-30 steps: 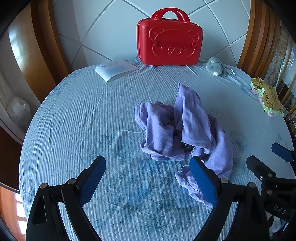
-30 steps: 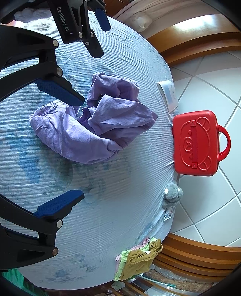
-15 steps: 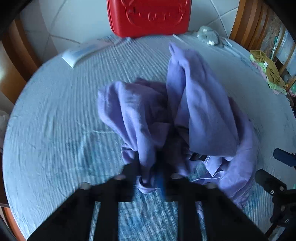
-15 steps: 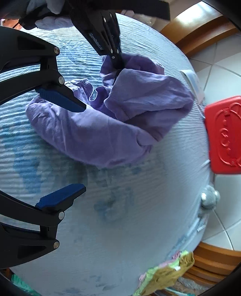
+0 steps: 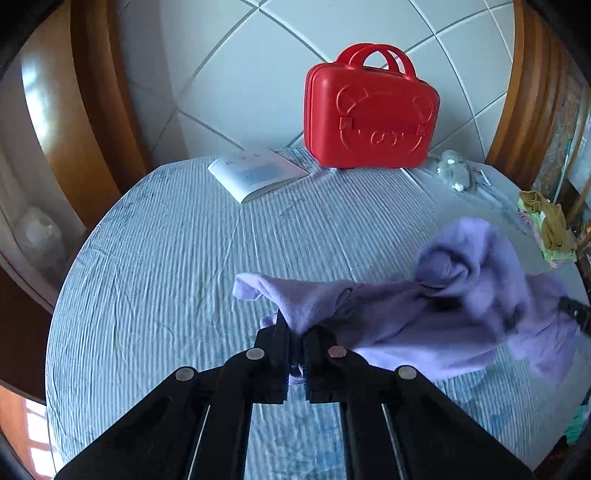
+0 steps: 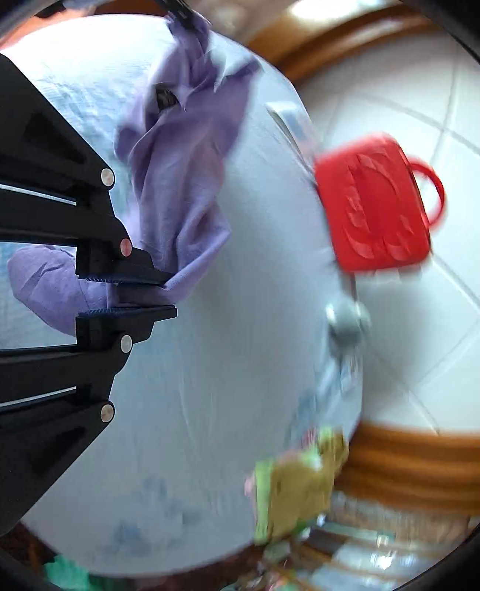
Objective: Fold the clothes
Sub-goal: 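Grasp the lavender shirt with the left tool while the right tool grasps another edge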
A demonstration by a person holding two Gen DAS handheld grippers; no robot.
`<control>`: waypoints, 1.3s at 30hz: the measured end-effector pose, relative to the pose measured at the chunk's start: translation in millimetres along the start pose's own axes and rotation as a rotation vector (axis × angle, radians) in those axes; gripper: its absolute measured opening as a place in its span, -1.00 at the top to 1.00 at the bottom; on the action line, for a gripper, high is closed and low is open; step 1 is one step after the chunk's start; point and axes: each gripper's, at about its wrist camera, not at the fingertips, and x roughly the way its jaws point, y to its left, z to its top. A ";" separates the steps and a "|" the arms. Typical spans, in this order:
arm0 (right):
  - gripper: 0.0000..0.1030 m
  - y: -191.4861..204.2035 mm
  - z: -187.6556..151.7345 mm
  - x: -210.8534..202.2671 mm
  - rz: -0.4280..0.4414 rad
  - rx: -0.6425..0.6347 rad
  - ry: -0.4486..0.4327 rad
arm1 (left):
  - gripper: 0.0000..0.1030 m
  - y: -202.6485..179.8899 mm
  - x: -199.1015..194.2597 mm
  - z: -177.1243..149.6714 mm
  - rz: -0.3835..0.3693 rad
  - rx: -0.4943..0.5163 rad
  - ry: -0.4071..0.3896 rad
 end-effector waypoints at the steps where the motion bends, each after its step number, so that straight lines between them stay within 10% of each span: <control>1: 0.79 -12.7 3.3 -4.6 -0.028 0.017 0.001 | 0.91 -1.5 2.2 -3.1 -0.025 0.007 0.024; 5: 0.06 -40.3 -12.0 18.8 -0.173 0.054 0.159 | 0.76 -16.9 22.5 -31.3 -0.119 0.047 0.156; 15: 0.07 21.9 -10.3 6.1 0.105 -0.099 0.125 | 0.14 -7.6 21.4 -44.3 -0.105 0.025 0.158; 28: -0.09 114.8 -9.0 91.8 0.192 -0.350 0.222 | 0.26 -4.8 72.2 -75.5 -0.137 0.028 0.311; 30: 0.33 120.7 -13.5 101.8 0.176 -0.383 0.214 | 0.94 -7.1 83.4 -76.3 -0.133 0.021 0.338; 32: 0.93 115.0 -10.2 104.4 0.112 -0.379 0.183 | 0.95 -6.9 86.9 -73.7 -0.112 0.009 0.339; 39: 0.93 52.6 70.1 28.2 0.123 -0.182 -0.147 | 0.96 1.0 50.8 -4.1 -0.079 0.001 0.134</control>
